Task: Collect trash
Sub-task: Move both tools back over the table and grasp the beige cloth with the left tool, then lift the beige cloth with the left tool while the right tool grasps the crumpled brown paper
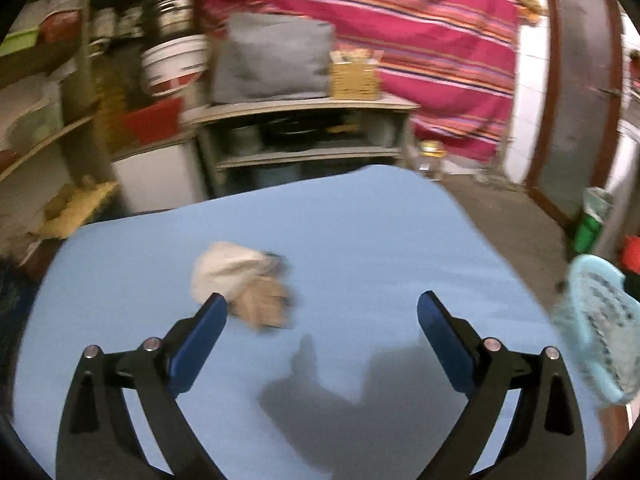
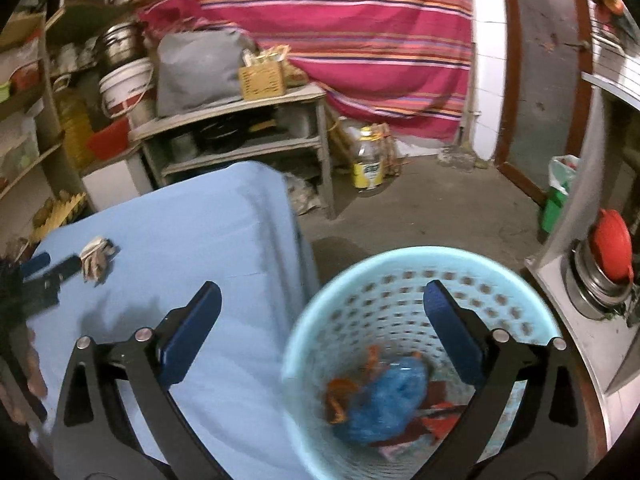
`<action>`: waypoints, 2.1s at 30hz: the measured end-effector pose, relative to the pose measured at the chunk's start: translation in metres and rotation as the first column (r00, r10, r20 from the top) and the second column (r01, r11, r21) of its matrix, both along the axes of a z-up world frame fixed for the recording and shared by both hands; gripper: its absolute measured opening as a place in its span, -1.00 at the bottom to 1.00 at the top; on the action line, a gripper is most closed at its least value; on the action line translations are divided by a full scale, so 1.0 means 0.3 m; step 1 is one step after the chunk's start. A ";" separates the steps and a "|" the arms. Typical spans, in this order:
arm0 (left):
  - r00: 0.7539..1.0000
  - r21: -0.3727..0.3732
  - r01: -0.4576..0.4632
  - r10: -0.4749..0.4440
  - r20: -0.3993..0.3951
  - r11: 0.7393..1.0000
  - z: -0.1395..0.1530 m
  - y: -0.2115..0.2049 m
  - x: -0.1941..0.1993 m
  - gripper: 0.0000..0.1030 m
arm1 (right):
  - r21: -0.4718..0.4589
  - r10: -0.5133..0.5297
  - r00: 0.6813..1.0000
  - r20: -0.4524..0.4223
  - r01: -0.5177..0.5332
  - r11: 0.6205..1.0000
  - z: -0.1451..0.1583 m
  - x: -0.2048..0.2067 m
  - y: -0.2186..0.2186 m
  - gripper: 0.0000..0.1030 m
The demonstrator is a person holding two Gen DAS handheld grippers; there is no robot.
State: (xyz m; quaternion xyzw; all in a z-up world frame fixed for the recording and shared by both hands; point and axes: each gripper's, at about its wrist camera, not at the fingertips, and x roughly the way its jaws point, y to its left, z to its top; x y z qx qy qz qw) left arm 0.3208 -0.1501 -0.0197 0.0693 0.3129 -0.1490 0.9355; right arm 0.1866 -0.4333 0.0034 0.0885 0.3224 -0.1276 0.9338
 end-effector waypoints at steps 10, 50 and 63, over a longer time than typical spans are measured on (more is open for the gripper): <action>0.992 0.004 -0.099 0.099 -0.079 0.995 -0.069 0.260 0.252 0.83 | 0.027 0.076 0.996 -0.038 -0.075 0.997 -0.068 0.211 0.274 0.91; 0.984 -0.023 -0.137 0.133 -0.116 0.990 -0.090 0.728 0.254 -0.74 | -0.031 0.234 0.953 -0.191 -0.244 0.969 -0.242 0.707 0.917 0.82; 0.980 -0.073 -0.163 0.153 -0.131 0.984 -0.077 0.739 0.168 -0.74 | 0.039 0.320 0.935 -0.157 -0.317 0.947 -0.200 0.660 0.889 -0.09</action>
